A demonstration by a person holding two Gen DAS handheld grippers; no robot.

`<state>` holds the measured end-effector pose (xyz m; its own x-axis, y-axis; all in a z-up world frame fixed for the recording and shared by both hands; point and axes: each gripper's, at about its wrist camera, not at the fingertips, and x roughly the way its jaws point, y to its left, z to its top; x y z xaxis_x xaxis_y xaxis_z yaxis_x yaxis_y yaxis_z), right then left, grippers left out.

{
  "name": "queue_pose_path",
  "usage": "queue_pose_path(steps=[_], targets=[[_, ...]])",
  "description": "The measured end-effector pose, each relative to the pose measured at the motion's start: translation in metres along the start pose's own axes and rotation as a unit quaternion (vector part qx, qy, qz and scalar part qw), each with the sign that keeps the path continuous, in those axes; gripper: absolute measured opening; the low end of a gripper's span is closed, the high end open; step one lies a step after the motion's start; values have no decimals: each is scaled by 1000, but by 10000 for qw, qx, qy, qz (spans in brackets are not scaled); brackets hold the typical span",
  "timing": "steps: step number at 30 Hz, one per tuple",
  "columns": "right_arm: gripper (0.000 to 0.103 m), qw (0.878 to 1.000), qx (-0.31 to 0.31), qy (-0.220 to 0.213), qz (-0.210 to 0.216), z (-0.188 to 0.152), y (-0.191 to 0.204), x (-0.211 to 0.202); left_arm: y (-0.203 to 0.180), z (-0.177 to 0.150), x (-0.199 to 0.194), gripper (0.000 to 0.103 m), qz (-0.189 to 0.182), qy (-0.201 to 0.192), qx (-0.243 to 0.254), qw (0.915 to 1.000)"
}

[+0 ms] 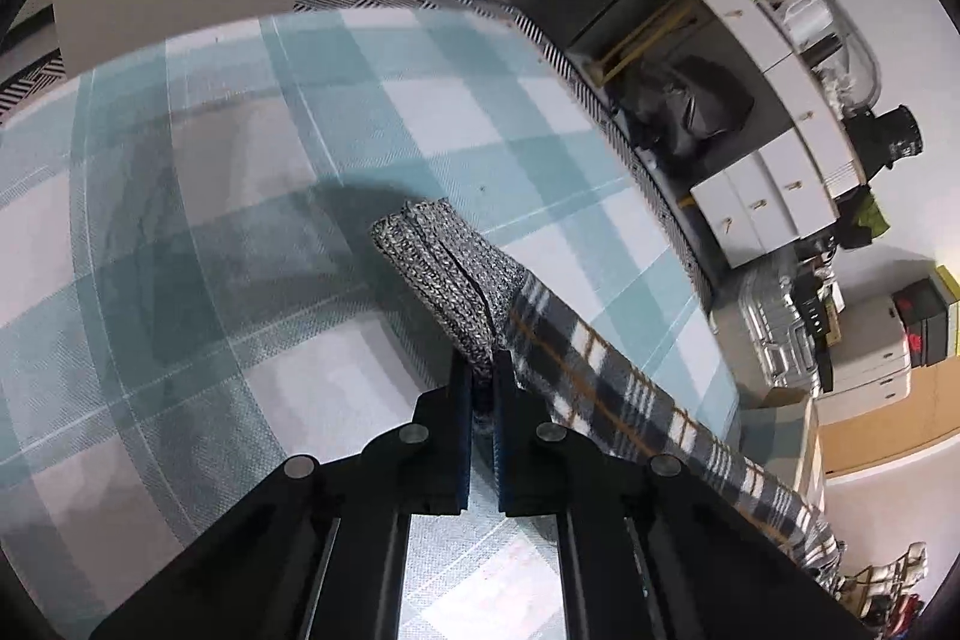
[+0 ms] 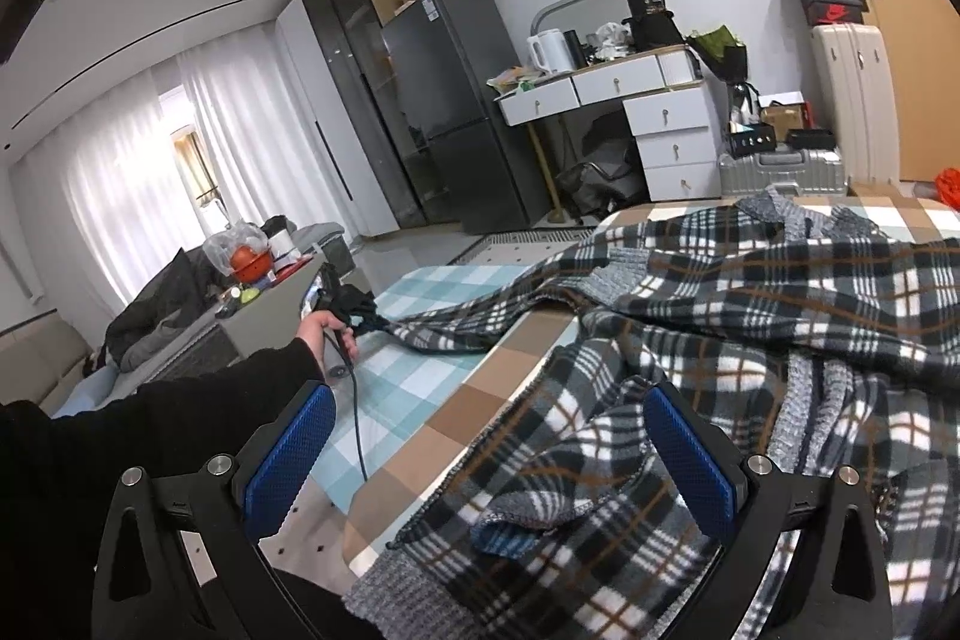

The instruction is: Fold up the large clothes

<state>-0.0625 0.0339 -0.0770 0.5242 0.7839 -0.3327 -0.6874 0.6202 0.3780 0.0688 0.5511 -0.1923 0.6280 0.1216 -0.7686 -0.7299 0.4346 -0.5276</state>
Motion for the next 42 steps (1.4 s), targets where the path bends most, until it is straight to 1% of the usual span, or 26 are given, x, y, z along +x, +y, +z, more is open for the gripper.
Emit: queue_pose_path(steps=[2, 4, 6, 7, 9, 11, 13, 15, 17, 19, 20, 22, 26, 28, 29, 30, 31, 32, 33, 34, 37, 38, 40, 42], targets=[[103, 10000, -3, 5, -2, 0, 0, -1, 8, -3, 3, 1, 32, 24, -174, 9998], [103, 10000, -18, -4, 37, 0, 1, -2, 16, -6, 13, 1, -45, 220, -235, 9995], [103, 9999, -29, -46, 135, 1, 2, -4, 23, -10, 20, 1, -118, 322, -403, 9986], [103, 9998, -21, -69, 180, 1, 2, -5, 28, -12, 21, 1, -127, 342, -554, 9978], [103, 9995, 40, -140, 269, 2, 2, -7, 35, -14, 19, 1, -275, 225, -739, 9966], [103, 9992, 103, -197, 347, 3, 2, -9, 36, -14, 20, 7, -334, 183, -720, 9967], [103, 9988, 141, -254, 384, 4, 0, -11, 34, -16, 23, 9, -494, 233, -640, 9965], [103, 9988, 150, -276, 377, 4, 0, -10, 34, -15, 25, 20, -556, 234, -645, 9961], [103, 9989, 172, -228, 373, 4, 0, -8, 35, -15, 24, 49, -619, 180, -702, 9954], [103, 9989, 205, -172, 386, 4, -1, -7, 39, -15, 24, 60, -610, 96, -845, 9945], [103, 9989, 207, -155, 383, 3, -1, -6, 41, -14, 25, 60, -610, 117, -905, 9940], [103, 9990, 179, -158, 365, 3, 0, -6, 39, -14, 26, 67, -616, 110, -882, 9941], [103, 9992, 123, -169, 335, 2, 3, -5, 29, -11, 29, 71, -416, 78, -785, 9960], [103, 9993, 110, -147, 319, 1, 4, -5, 25, -11, 31, 71, -308, 9, -702, 9971], [103, 9994, 98, -134, 305, 1, 3, -4, 23, -11, 32, 69, -257, -27, -643, 9976], [103, 9995, 80, -125, 279, 0, 4, -4, 18, -11, 34, 54, -116, 35, -433, 9990], [103, 9996, 64, -123, 257, 0, 4, -4, 15, -10, 40, 2, 127, 223, -180, 9995], [103, 9996, 58, -127, 254, 0, 4, -4, 11, -9, 45, 2, 236, 349, -14, 9991], [103, 9996, 55, -132, 257, 0, 5, -4, 10, -7, 44, 2, 123, 338, 25, 9994], [103, 9996, 47, -140, 251, 0, 5, -5, 9, -6, 40, 2, 70, 240, 58, 9997], [103, 9996, 48, -154, 236, 0, 3, -5, 2, -2, 25, 2, 140, -53, 242, 9996], [103, 9996, 71, -148, 238, 0, 2, -5, -1, 1, 19, 2, 109, -140, 254, 9995], [103, 9994, 141, -147, 264, 1, 0, -6, -9, 7, -1, 2, -19, -431, 253, 9987], [103, 9993, 178, -187, 264, 2, -1, -7, -23, 16, -21, 2, -158, -615, 315, 9975]])
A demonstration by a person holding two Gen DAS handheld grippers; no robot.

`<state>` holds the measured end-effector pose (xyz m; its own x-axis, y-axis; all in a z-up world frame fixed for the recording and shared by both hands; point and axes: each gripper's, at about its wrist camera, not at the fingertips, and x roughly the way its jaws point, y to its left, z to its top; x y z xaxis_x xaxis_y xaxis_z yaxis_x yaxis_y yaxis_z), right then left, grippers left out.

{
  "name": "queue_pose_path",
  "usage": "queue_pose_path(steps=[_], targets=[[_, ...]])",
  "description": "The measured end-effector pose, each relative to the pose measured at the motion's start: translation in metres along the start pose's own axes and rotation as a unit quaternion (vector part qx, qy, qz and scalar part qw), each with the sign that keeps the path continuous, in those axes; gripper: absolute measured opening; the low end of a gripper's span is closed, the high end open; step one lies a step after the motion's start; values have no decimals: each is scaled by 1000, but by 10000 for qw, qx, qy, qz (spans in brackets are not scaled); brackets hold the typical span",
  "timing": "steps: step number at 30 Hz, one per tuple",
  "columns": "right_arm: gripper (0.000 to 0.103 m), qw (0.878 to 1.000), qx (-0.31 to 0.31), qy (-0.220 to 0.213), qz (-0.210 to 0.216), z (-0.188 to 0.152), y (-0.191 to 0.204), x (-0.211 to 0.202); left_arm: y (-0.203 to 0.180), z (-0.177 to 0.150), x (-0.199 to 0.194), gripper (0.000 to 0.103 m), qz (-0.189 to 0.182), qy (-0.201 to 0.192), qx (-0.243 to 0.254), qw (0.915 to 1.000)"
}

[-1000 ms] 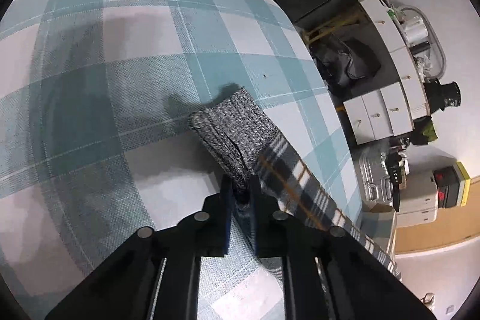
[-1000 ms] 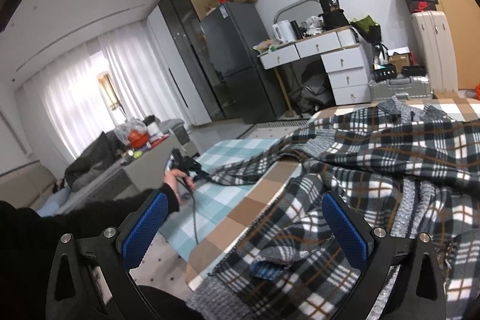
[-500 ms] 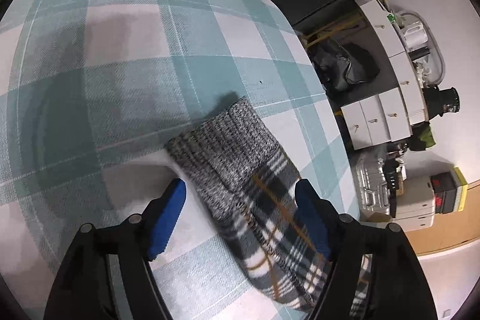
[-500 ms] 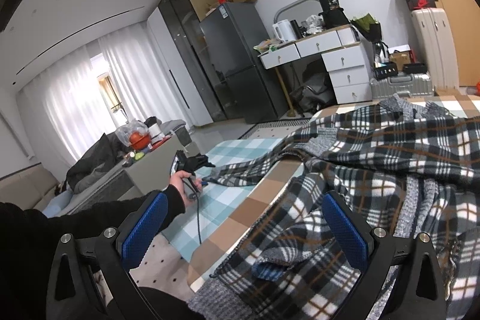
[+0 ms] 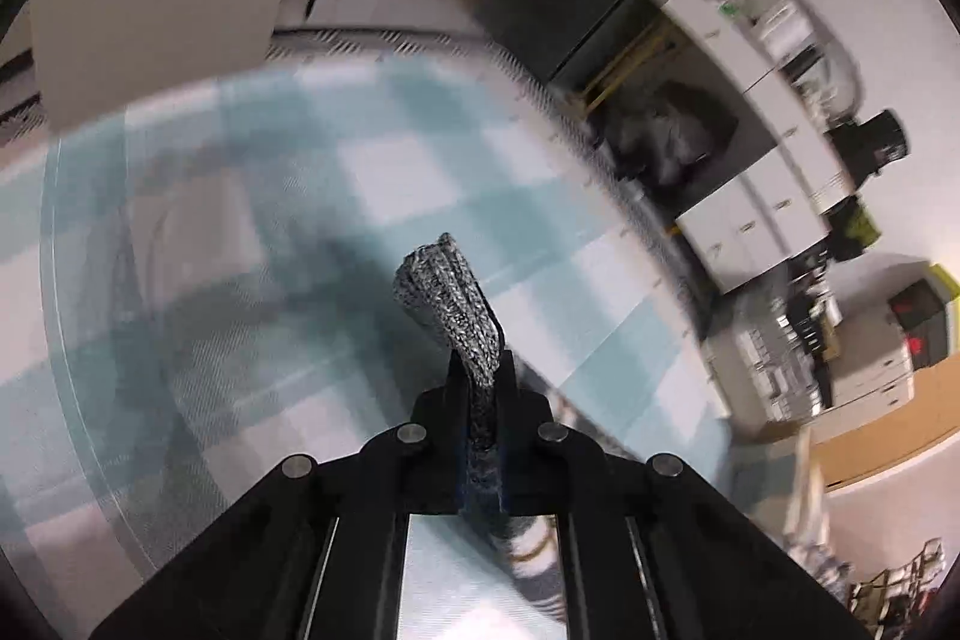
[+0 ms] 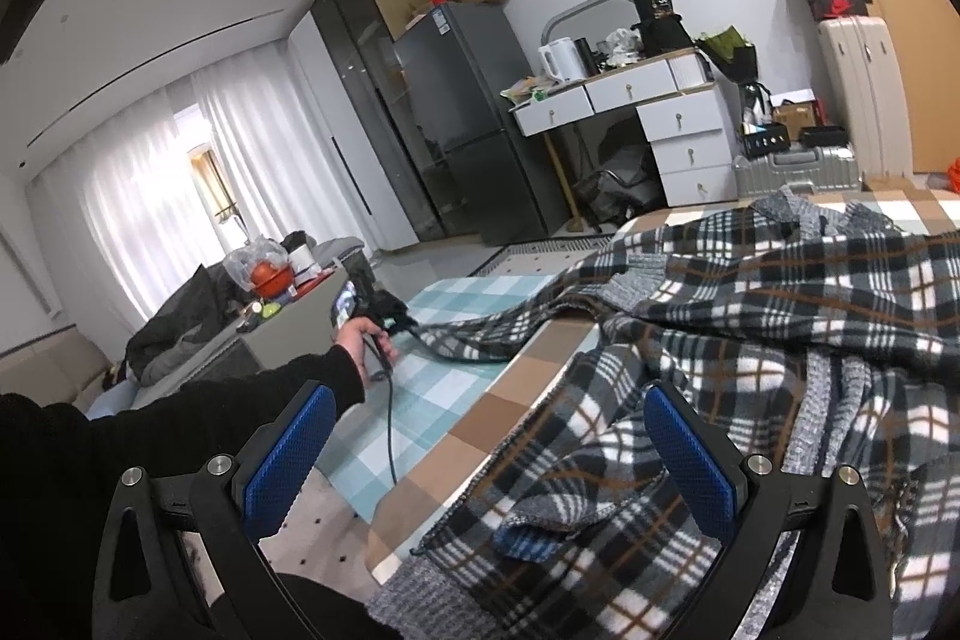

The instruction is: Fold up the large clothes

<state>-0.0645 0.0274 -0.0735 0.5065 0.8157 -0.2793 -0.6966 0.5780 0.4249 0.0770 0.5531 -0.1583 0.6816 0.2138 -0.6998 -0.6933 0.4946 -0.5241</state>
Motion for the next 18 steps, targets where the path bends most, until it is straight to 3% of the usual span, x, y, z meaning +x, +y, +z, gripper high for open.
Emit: queue_pose_path(steps=[4, 10, 13, 18], targets=[[103, 9999, 28, -156, 38, 4, 0, -9, -35, 20, -41, 2, -103, -454, 234, 9986], [103, 9994, 17, -344, -32, 8, -3, -25, -117, 30, -116, 2, -799, -850, 893, 9892], [103, 9989, 11, -469, -63, 10, -6, -36, -173, 14, -160, 2, -1225, -956, 1384, 9781], [103, 9980, 138, -600, -121, 9, -14, -55, -269, -38, -223, 2, -1889, -915, 2301, 9503]])
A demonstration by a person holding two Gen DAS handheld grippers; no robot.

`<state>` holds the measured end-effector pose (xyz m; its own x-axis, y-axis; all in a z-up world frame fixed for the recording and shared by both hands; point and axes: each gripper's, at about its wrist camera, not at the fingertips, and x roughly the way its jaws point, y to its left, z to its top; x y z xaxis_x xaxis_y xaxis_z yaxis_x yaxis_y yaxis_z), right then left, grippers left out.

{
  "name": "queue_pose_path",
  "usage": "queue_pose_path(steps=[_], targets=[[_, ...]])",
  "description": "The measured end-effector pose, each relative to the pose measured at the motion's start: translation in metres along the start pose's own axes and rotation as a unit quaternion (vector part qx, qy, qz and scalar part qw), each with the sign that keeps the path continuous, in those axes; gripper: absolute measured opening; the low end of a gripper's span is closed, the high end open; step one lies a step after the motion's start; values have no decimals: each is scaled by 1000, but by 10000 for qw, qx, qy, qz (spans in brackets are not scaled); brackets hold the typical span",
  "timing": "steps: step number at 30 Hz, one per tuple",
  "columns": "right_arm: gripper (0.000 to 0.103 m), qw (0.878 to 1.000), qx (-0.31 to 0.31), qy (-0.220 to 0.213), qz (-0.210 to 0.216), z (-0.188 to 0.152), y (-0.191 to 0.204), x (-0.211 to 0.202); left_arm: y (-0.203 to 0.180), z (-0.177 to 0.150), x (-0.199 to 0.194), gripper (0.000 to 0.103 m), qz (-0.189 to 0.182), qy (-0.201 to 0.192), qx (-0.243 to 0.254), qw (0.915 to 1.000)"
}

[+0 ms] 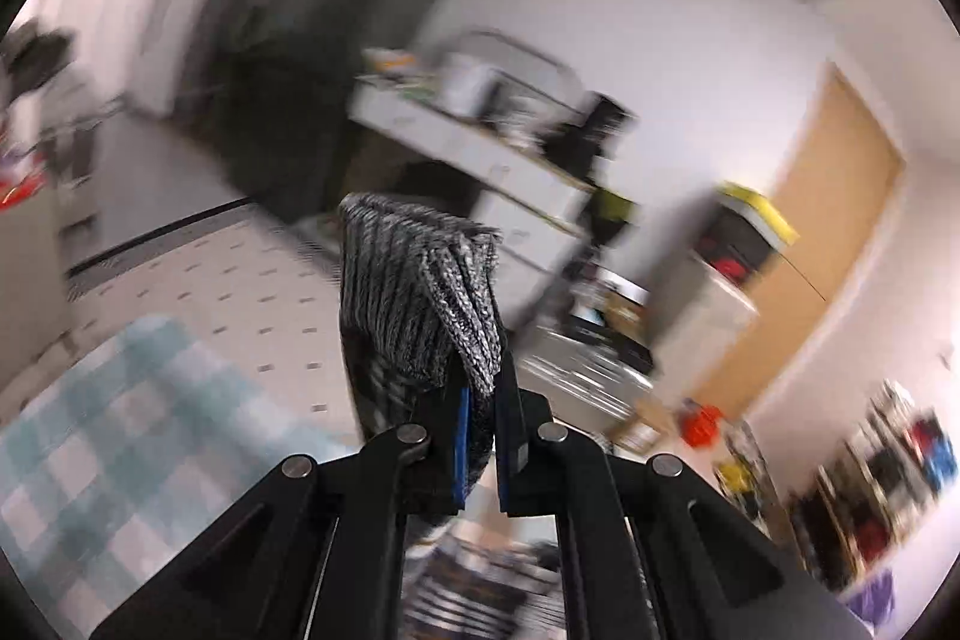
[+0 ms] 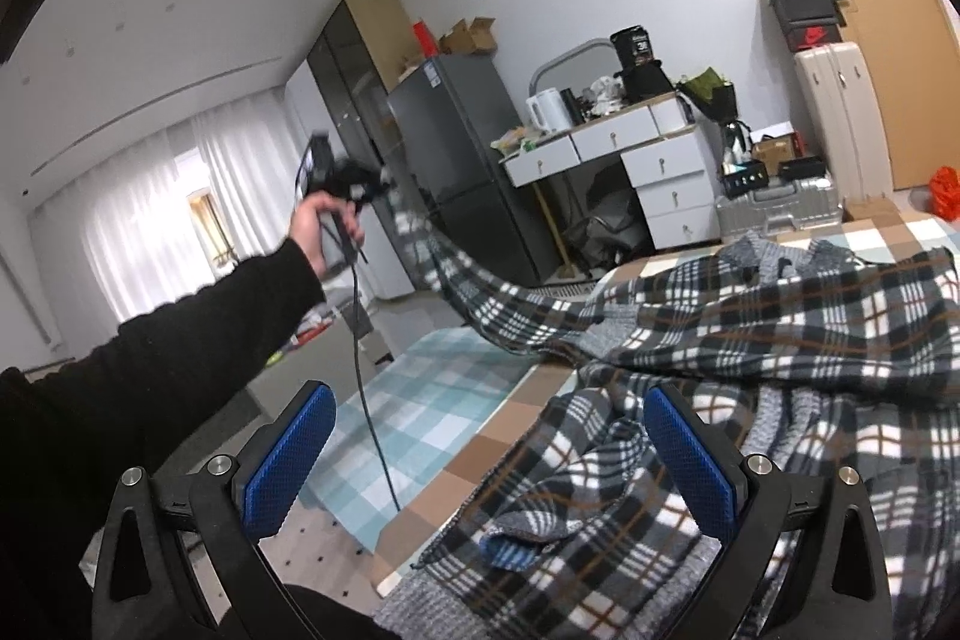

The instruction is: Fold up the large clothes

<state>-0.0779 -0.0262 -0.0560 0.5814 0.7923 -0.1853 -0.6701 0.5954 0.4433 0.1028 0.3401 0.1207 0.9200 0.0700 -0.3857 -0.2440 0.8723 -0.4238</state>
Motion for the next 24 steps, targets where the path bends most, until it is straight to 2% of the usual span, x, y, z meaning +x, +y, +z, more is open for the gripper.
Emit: queue_pose_path(steps=[3, 4, 5, 8, 10, 12, 13, 14, 16, 17, 18, 19, 22, 23, 24], targets=[[103, 9993, -7, 43, -359, -1, -6, -8, -66, -10, -3, 2, -201, 273, 497, 9982], [103, 9982, -31, 136, -583, -3, -10, -9, -100, -21, 1, 2, -203, 546, 747, 9955], [103, 9966, -4, 232, -794, -5, -15, -9, -112, -28, 2, 2, -257, 681, 873, 9935], [103, 9924, 397, 500, -1051, -10, -39, -11, -179, -67, 6, 2, -463, 987, 1526, 9823], [103, 9860, 676, 782, -1308, -13, -56, -10, -220, -101, 13, 2, -675, 1195, 1960, 9710], [103, 9714, 826, 1215, -1865, -18, -75, -7, -253, -135, 27, 2, -971, 1589, 2239, 9567], [103, 9652, 963, 1295, -2058, -19, -84, -10, -271, -156, 36, 2, -1041, 1826, 2352, 9490], [103, 9616, 1205, 1287, -2105, -19, -96, -15, -291, -183, 48, 2, -1047, 2151, 2470, 9390], [103, 9584, 1677, 1107, -2025, -15, -118, -31, -312, -218, 63, 2, -1194, 2511, 2507, 9273], [103, 9544, 1857, 960, -2130, -12, -129, -43, -323, -234, 68, 2, -1266, 2678, 2524, 9211], [103, 9485, 1936, 886, -2345, -10, -138, -52, -335, -257, 78, 2, -1343, 2914, 2586, 9111], [103, 9406, 1979, 840, -2627, -8, -147, -62, -342, -268, 82, 2, -1343, 3016, 2610, 9071], [103, 9296, 2154, 690, -2910, -3, -174, -87, -365, -309, 104, 2, -1336, 3495, 2529, 8922], [103, 9255, 2214, 619, -3011, -2, -181, -94, -367, -319, 106, 2, -1300, 3576, 2540, 8892], [103, 9198, 2314, 522, -3125, -1, -191, -103, -362, -336, 110, 2, -1280, 3735, 2574, 8820]])
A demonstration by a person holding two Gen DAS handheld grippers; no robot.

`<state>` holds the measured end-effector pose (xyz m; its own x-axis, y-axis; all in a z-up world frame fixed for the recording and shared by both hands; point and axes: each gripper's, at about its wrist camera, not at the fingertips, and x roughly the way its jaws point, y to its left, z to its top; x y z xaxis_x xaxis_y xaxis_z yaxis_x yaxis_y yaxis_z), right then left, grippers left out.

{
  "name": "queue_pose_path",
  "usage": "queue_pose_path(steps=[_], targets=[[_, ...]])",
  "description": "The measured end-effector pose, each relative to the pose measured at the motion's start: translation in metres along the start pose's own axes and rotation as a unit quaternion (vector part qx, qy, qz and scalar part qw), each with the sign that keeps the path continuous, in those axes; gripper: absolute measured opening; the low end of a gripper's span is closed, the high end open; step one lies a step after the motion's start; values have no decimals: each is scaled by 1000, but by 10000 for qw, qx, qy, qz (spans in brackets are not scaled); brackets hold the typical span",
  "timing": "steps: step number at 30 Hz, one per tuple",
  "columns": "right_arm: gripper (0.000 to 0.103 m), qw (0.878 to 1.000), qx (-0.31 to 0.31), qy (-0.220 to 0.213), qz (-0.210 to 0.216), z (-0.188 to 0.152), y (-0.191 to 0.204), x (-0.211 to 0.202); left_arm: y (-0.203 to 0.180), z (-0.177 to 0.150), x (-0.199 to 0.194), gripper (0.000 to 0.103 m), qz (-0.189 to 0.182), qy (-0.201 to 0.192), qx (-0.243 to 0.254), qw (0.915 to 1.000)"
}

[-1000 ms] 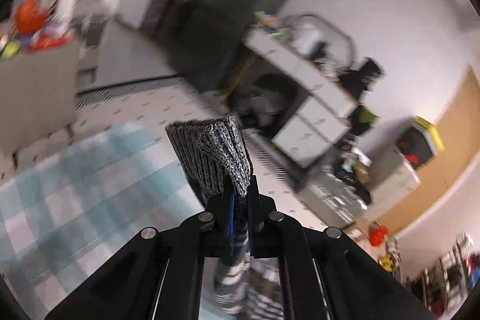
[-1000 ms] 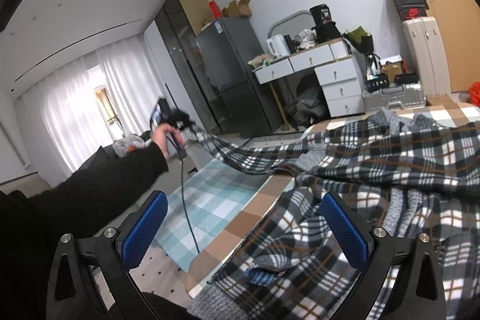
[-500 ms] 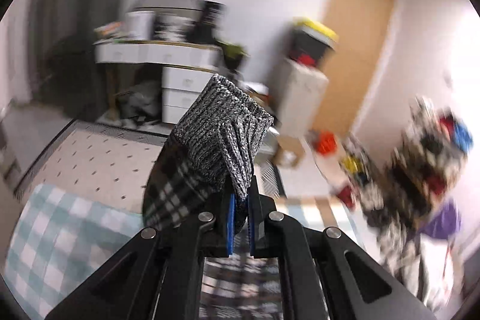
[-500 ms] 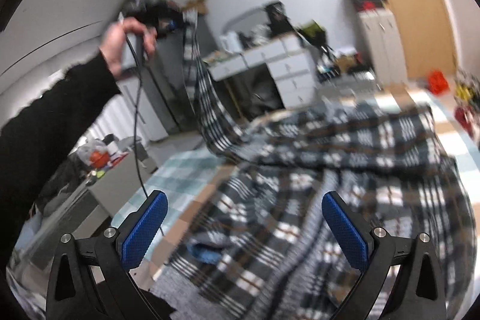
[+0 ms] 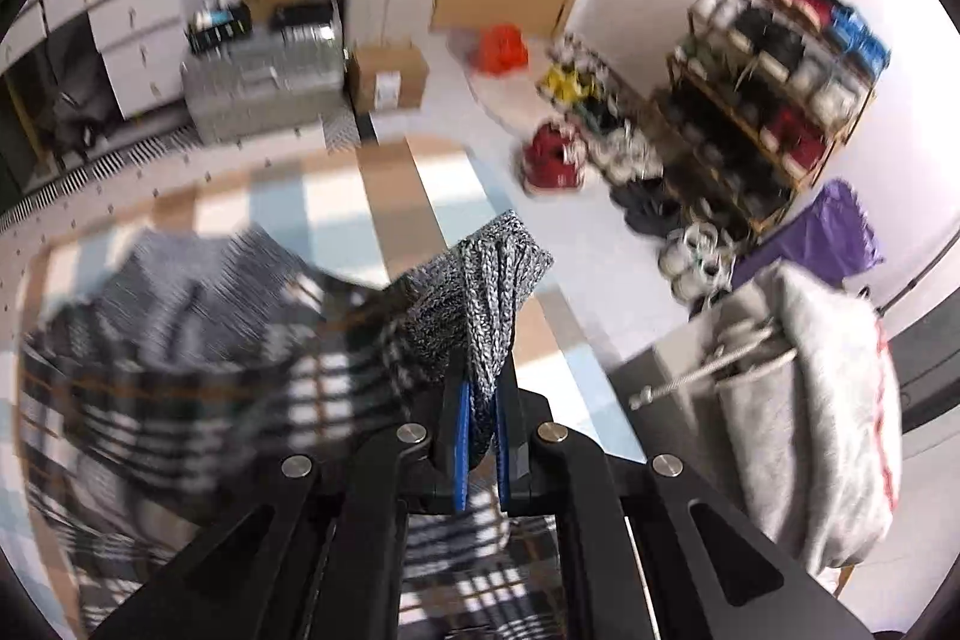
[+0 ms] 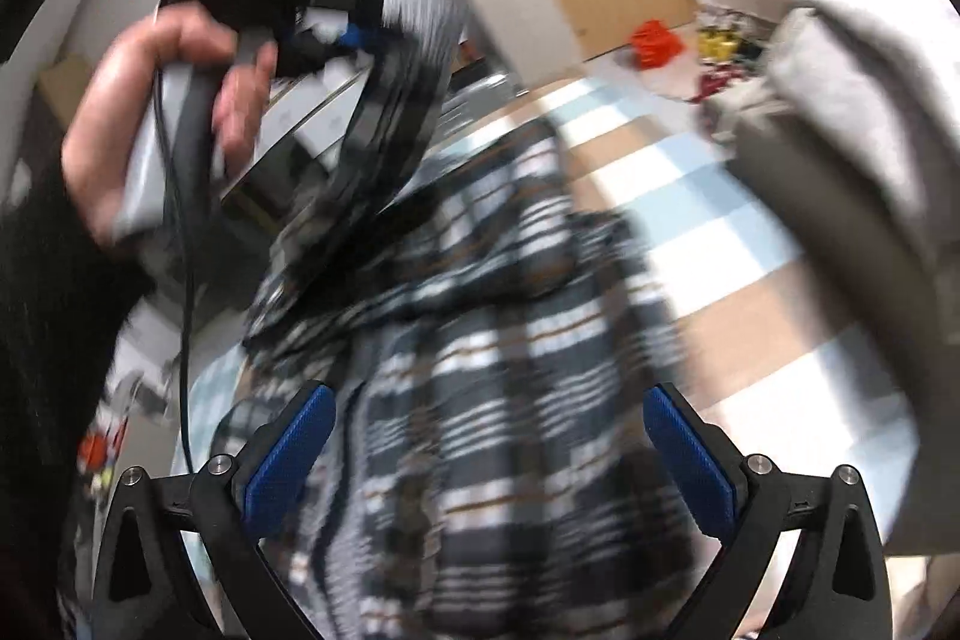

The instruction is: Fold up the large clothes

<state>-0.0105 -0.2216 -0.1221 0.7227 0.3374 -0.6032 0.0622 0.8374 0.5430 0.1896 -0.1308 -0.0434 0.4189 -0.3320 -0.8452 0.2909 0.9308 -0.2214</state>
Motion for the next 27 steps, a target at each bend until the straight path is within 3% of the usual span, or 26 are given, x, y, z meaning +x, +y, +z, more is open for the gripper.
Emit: queue_pose_path(steps=[2, 5, 9, 11, 13, 15, 17, 19, 20, 22, 25, 27], targets=[[103, 9996, 283, -88, -24, 7, -16, -6, -24, -6, 12, 2, -20, 282, 71, 9996], [103, 9979, 571, -294, 5, 13, -29, -16, -29, -20, 28, 2, -58, 696, 127, 9975], [103, 9967, 649, -480, 65, 14, -28, -26, -30, -17, 13, 4, -210, 999, 145, 9947], [103, 9961, 748, -456, 124, 14, -30, -25, -20, -23, -2, 21, -498, 1131, 186, 9922], [103, 9953, 861, -403, 176, 14, -32, -23, -22, -25, -2, 35, -972, 1450, 460, 9836], [103, 9947, 941, -318, 254, 13, -34, -18, 4, -27, -30, 36, -919, 1273, 604, 9858], [103, 9950, 933, -266, 236, 11, -32, -16, 28, -28, -55, 49, -968, 1123, 592, 9872], [103, 9954, 900, -244, 226, 9, -30, -15, 54, -26, -80, 60, -717, 760, 597, 9927], [103, 9954, 895, -241, 225, 8, -29, -15, 76, -25, -95, 66, -355, 498, 528, 9967], [103, 9957, 853, -260, 235, 8, -25, -15, 112, -25, -107, 68, 147, 200, 279, 9993], [103, 9970, 691, -293, 198, 6, -16, -14, 175, -30, -111, 68, 801, 89, -468, 9956], [103, 9979, 545, -284, 209, 4, -9, -13, 212, -36, -104, 68, 863, 183, -1084, 9902]])
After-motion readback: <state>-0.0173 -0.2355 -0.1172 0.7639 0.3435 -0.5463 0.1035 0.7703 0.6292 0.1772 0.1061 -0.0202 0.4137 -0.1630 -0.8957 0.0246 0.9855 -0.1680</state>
